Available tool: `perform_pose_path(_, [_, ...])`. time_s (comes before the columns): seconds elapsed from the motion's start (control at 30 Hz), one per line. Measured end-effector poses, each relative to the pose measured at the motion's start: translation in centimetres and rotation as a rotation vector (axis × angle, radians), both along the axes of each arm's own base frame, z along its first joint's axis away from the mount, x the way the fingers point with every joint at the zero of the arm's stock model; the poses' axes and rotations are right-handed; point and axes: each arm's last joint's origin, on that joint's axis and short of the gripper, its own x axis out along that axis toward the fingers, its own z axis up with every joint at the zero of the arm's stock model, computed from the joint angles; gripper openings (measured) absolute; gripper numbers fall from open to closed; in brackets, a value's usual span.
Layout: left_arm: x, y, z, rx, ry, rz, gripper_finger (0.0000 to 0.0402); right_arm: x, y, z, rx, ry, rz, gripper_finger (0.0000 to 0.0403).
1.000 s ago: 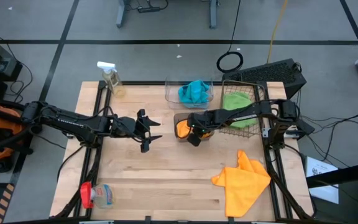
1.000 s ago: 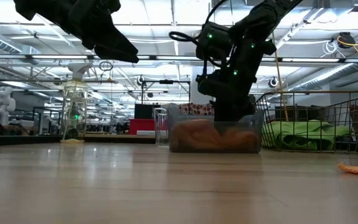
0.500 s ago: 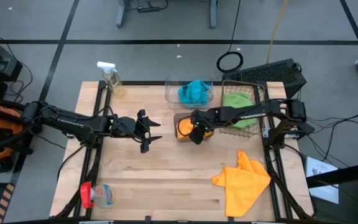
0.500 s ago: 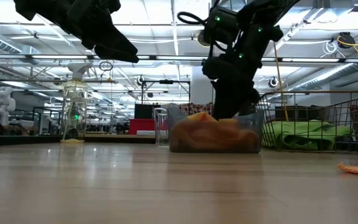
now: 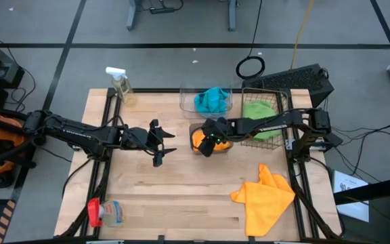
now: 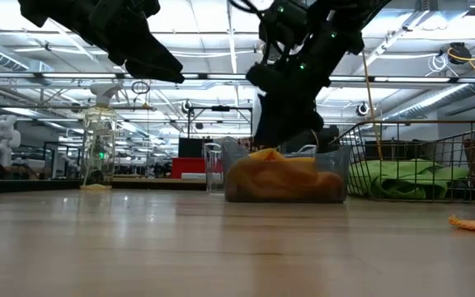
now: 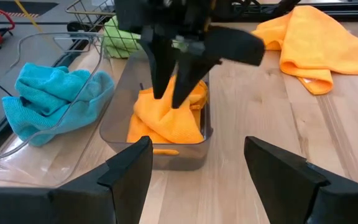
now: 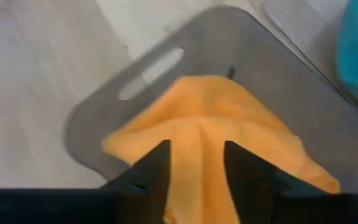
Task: Sort microfiber towel by color & place in baskets
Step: Put the left orange microfiber towel into the black bin
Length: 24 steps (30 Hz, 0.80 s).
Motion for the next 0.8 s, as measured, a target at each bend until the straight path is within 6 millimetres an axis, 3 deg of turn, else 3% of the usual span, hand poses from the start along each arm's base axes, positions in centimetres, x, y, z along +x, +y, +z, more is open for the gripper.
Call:
perform_pose_path(0.2, [0.0,0.0,0.0,-0.002,-0.001,0.000,0.0257,0.2,0.0,-1.4,-0.008,0.053,-0.016,0.0046])
perform_pose_path(0.33, [0.0,-0.1,0.0,-0.001,-0.001,-0.003,0.0257,0.4,-0.1,-2.3,-0.007,0.080,-0.020,0.0007])
perform_pose_path(0.6, [0.0,-0.3,0.0,-0.019,-0.003,-0.005,0.0257,0.3,0.0,-2.4,0.002,0.089,-0.033,0.0004])
perform_pose_path(0.8, [-0.1,-1.2,0.0,-0.051,-0.006,-0.028,0.0257,0.5,0.8,1.2,-0.057,0.022,-0.050,0.0011])
